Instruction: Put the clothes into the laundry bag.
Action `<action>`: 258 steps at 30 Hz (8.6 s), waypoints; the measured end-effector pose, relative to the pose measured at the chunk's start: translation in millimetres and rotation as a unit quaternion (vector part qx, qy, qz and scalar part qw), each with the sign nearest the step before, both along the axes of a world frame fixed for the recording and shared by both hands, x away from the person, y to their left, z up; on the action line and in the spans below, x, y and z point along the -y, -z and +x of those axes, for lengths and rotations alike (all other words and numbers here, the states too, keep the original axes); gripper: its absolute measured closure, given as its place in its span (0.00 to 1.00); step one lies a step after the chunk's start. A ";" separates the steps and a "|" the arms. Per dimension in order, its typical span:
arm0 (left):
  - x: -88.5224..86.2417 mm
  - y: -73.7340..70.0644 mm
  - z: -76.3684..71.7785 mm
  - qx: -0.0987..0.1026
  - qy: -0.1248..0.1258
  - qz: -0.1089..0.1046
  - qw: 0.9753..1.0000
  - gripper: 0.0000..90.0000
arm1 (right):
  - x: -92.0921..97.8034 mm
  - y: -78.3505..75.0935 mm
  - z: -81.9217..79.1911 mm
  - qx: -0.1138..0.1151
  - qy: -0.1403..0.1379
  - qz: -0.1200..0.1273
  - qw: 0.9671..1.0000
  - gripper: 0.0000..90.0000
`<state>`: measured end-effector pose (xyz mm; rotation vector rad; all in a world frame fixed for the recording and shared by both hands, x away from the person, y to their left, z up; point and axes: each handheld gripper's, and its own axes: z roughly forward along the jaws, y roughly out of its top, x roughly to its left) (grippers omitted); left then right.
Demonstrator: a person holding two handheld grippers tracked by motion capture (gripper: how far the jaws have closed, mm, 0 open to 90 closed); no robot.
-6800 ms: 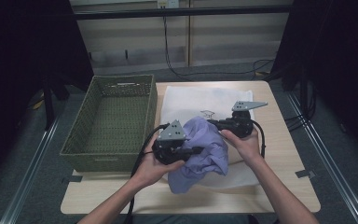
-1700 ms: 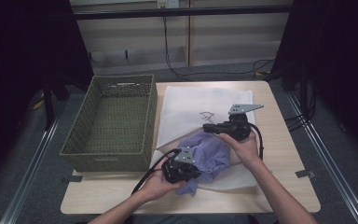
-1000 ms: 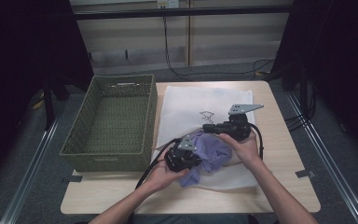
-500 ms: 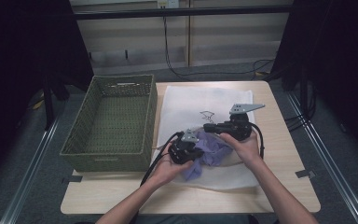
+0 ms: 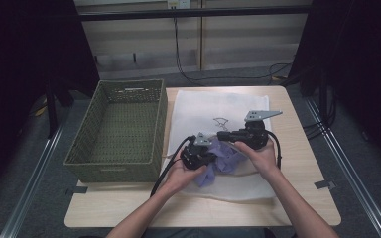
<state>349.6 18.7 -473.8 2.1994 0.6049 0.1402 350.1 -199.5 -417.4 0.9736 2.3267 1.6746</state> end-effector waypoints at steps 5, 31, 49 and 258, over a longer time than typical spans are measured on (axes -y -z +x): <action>-1.7 4.8 2.6 0.001 -0.011 0.003 1.000 0.99 | -0.9 0.7 -0.2 -0.003 0.000 -0.001 1.000 1.00; -37.0 -21.6 -31.0 0.011 0.052 -0.007 0.999 0.57 | -0.3 2.3 0.9 -0.005 0.001 -0.001 1.000 1.00; -39.9 17.4 -30.9 0.007 0.048 0.071 0.996 0.42 | -2.0 2.9 0.7 -0.006 -0.002 -0.005 1.000 1.00; -194.1 -65.9 -73.0 0.114 -0.156 -0.133 0.972 0.22 | 4.5 74.7 -23.7 -0.075 -0.016 -0.117 0.990 0.71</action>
